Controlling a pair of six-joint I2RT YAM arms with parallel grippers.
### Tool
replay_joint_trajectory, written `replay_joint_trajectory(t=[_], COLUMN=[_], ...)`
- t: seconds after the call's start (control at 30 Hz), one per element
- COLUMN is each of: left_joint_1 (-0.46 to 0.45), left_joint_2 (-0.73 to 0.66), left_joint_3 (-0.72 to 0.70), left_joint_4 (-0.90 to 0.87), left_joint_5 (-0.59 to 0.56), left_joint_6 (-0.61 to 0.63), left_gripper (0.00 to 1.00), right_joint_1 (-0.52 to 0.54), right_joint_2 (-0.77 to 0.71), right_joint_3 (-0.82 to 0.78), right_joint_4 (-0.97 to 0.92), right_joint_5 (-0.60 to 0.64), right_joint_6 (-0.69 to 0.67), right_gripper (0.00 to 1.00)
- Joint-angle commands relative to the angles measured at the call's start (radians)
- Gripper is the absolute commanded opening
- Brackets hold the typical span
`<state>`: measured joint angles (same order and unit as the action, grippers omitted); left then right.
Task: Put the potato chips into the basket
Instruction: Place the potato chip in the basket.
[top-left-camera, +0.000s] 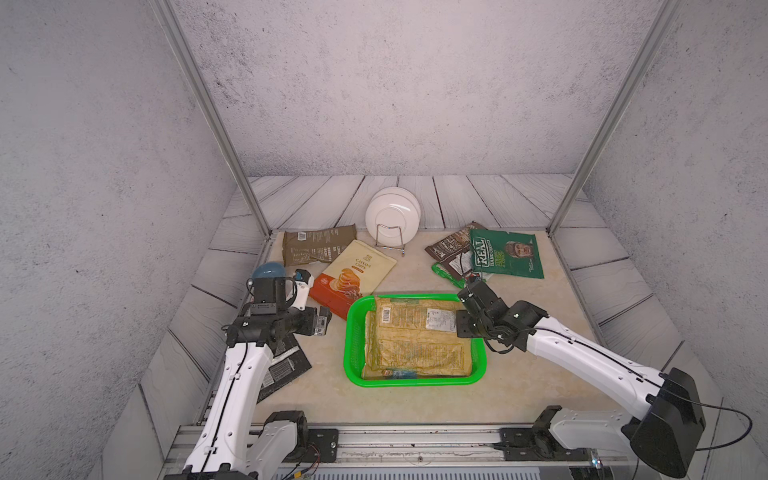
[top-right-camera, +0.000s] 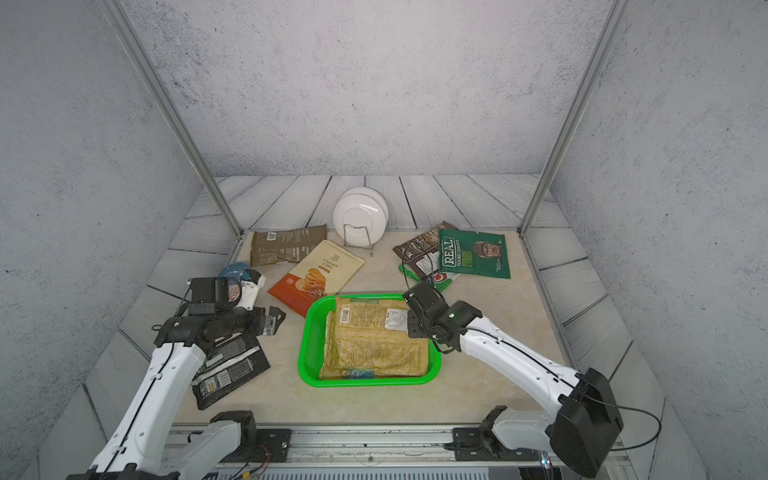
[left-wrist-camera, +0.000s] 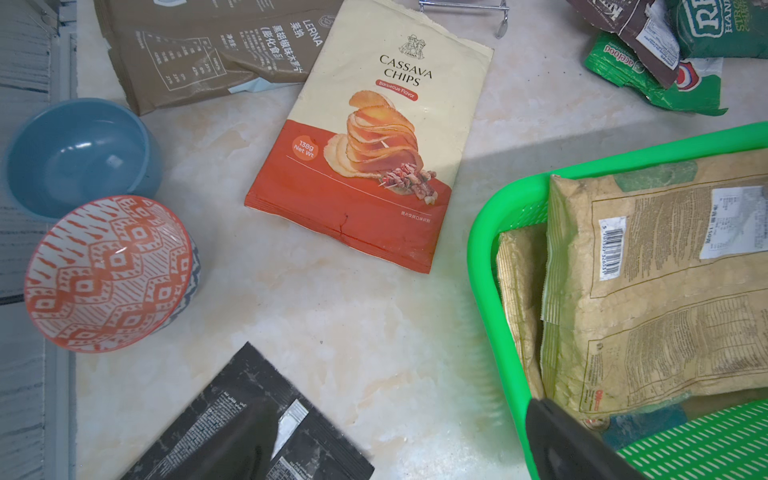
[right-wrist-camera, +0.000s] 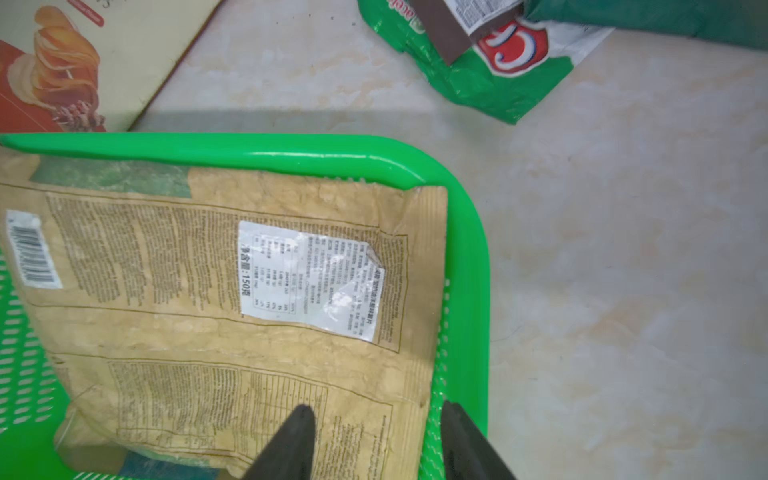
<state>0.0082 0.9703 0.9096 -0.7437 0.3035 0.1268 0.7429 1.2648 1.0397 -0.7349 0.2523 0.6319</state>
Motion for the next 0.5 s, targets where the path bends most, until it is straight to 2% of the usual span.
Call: replay_joint_trajectory(t=[0.0, 0.1, 0.27, 0.47], left_joint_1=[-0.008, -0.008, -0.007, -0.008], left_joint_2=[-0.002, -0.002, 0.001, 0.001], left_joint_3=[-0.006, -0.006, -0.006, -0.005], left_joint_4=[0.005, 0.004, 0.004, 0.006], left_joint_5=[0.014, 0.014, 0.013, 0.006], left_joint_6=[0.002, 0.002, 0.001, 0.002], left_gripper=[1.0, 1.0, 1.0, 1.0], right_joint_1=[0.001, 0.001, 0.048, 0.173], right_joint_2=[0.01, 0.014, 0.054, 0.269], right_joint_3=[0.094, 0.143, 0.163, 0.246], right_joint_4=[-0.099, -0.12, 0.0, 0.067], right_joint_5=[0.07, 0.059, -0.116, -0.177], right_joint_6=[-0.042, -0.051, -0.028, 0.009], right_gripper=[0.55, 0.56, 0.6, 0.62])
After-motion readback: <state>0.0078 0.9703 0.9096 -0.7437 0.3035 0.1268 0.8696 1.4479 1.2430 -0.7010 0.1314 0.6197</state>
